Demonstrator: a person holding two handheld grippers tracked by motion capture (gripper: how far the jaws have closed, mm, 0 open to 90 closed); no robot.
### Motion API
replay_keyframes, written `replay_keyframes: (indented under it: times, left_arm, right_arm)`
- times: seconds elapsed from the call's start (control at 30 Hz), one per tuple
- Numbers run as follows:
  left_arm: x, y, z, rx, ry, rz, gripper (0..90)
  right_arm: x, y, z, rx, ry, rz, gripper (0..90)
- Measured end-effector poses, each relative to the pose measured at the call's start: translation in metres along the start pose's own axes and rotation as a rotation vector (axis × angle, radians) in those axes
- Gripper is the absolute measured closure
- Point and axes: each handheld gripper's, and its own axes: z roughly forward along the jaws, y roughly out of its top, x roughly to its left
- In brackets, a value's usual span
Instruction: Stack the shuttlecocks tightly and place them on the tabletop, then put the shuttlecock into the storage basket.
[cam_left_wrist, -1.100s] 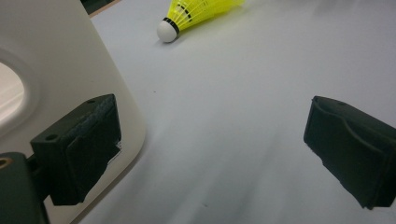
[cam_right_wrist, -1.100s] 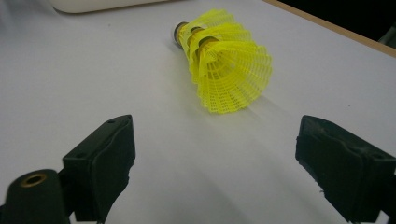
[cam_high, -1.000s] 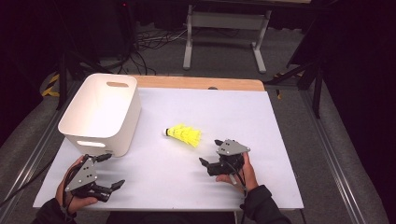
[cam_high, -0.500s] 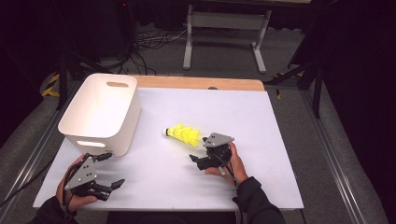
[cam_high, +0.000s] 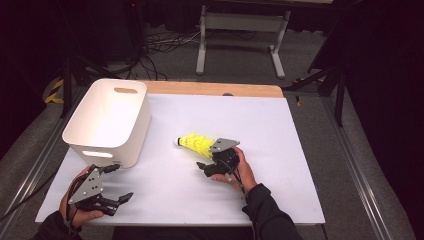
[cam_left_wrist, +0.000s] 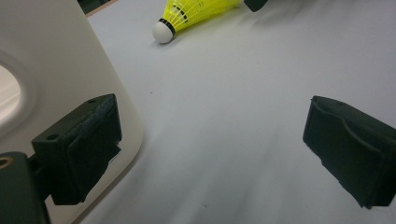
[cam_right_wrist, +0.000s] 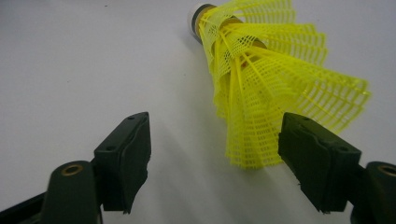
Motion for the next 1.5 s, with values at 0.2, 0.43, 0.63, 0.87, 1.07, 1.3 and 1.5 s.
replay_keyframes:
  times: [0.2, 0.43, 0.63, 0.87, 1.07, 1.3, 1.5]
  left_arm:
    - [-0.001, -0.001, -0.001, 0.0, -0.006, 0.001, 5.0]
    - [-0.001, -0.002, -0.001, 0.008, -0.017, -0.005, 5.1]
    - [0.0, -0.001, -0.002, 0.005, -0.024, -0.006, 5.1]
    - [-0.002, -0.002, -0.002, 0.003, -0.028, -0.007, 5.1]
    - [-0.001, -0.001, 0.001, 0.011, -0.038, -0.001, 5.1]
    - [-0.004, -0.001, 0.001, 0.023, -0.042, 0.006, 5.1]
    - [-0.007, 0.0, 0.001, 0.029, -0.045, 0.014, 5.1]
  right_arm:
    - [-0.001, 0.007, 0.011, 0.013, 0.005, 0.018, 28.4]
    - [0.001, 0.014, 0.02, 0.016, 0.008, 0.018, 30.5]
    - [0.002, 0.017, 0.024, 0.019, -0.004, 0.022, 34.2]
    - [0.003, 0.023, 0.028, 0.016, -0.024, 0.031, 38.5]
    - [0.0, 0.026, 0.031, 0.008, -0.029, 0.051, 39.9]
    - [-0.003, 0.029, 0.035, 0.012, -0.064, 0.087, 50.0]
    - [-0.006, 0.033, 0.039, 0.006, -0.108, 0.107, 66.5]
